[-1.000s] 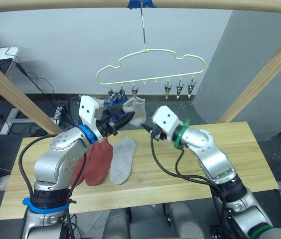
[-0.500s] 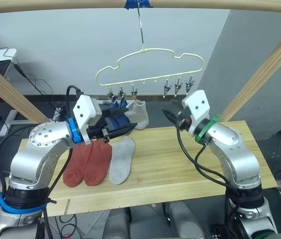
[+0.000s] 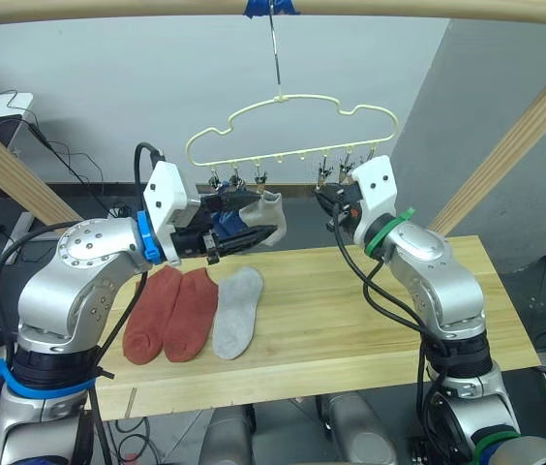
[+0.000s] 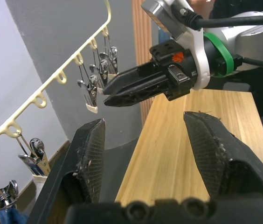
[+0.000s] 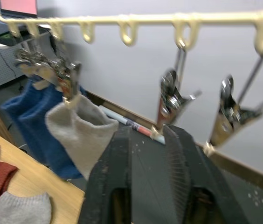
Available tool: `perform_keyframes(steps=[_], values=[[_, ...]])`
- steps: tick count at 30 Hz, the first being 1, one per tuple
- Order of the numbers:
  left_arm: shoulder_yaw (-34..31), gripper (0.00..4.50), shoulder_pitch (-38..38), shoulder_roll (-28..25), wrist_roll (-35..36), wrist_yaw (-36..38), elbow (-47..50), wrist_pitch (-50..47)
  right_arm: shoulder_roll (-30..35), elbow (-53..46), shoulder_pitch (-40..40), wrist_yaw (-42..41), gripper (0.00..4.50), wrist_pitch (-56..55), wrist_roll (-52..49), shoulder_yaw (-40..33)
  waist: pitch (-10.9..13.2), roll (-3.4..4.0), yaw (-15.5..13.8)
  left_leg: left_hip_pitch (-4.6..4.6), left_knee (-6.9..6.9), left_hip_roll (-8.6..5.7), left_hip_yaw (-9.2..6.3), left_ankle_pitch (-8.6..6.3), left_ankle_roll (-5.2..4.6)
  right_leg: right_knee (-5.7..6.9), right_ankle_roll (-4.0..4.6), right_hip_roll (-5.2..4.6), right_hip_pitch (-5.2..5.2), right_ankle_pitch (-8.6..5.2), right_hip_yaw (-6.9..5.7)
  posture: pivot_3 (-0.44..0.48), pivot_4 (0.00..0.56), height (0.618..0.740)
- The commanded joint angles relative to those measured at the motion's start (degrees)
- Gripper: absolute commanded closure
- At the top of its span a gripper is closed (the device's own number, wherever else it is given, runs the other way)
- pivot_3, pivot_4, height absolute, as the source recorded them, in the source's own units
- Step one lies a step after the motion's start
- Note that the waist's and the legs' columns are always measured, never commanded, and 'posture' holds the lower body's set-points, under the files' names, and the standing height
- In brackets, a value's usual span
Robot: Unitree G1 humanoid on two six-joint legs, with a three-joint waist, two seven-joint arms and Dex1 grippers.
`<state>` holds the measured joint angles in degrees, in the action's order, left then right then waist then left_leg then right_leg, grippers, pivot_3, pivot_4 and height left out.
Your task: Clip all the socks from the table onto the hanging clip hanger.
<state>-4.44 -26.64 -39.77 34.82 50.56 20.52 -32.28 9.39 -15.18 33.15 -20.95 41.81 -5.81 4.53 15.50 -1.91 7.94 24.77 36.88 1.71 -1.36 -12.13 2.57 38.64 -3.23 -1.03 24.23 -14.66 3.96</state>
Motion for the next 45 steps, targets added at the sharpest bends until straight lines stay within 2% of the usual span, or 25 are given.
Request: perform_keyframes(steps=[1, 20, 24, 45], values=[[-0.06, 1.55, -0.59, 0.28, -0.3, -0.44, 1.37, 0.88, -0.72, -0.68, 2.13, 1.15, 3.29, -0.71, -0.79, -0.45, 0.0, 0.0, 0.01, 0.0, 0.0, 0.0, 0.0, 0.0, 0.0, 0.0, 0.0, 0.0, 0.0, 0.0, 0.0, -0.15, 0.229, 0.74], [0.76, 1.55, 0.24, 1.12, -1.27, -0.82, 1.61, 1.3, -2.53, 2.54, 4.45, 3.51, 3.29, -2.33, -0.71, -0.45, 0.0, 0.0, 0.0, 0.0, 0.02, 0.0, -0.01, 0.0, 0.0, 0.08, 0.01, 0.0, 0.02, 0.01, 0.0, -0.148, 0.227, 0.74], [0.82, 1.55, 0.21, 1.24, -1.57, -1.0, 1.48, 1.42, -2.39, 2.79, 4.55, 3.94, 2.42, -2.65, -0.55, -0.36, 0.0, 0.0, 0.0, 0.0, 0.03, 0.0, -0.01, 0.0, 0.0, 0.1, 0.01, 0.0, 0.02, 0.01, 0.0, -0.148, 0.227, 0.74], [0.94, 1.55, 0.75, 1.93, -2.11, -1.49, 2.05, 1.21, -3.92, 6.61, 6.76, 4.05, 2.42, -7.38, 0.0, 1.34, 0.0, 0.0, 0.04, -0.01, 0.07, 0.0, -0.01, 0.0, 0.0, 0.19, 0.02, 0.0, 0.03, 0.01, 0.0, -0.145, 0.223, 0.74]])
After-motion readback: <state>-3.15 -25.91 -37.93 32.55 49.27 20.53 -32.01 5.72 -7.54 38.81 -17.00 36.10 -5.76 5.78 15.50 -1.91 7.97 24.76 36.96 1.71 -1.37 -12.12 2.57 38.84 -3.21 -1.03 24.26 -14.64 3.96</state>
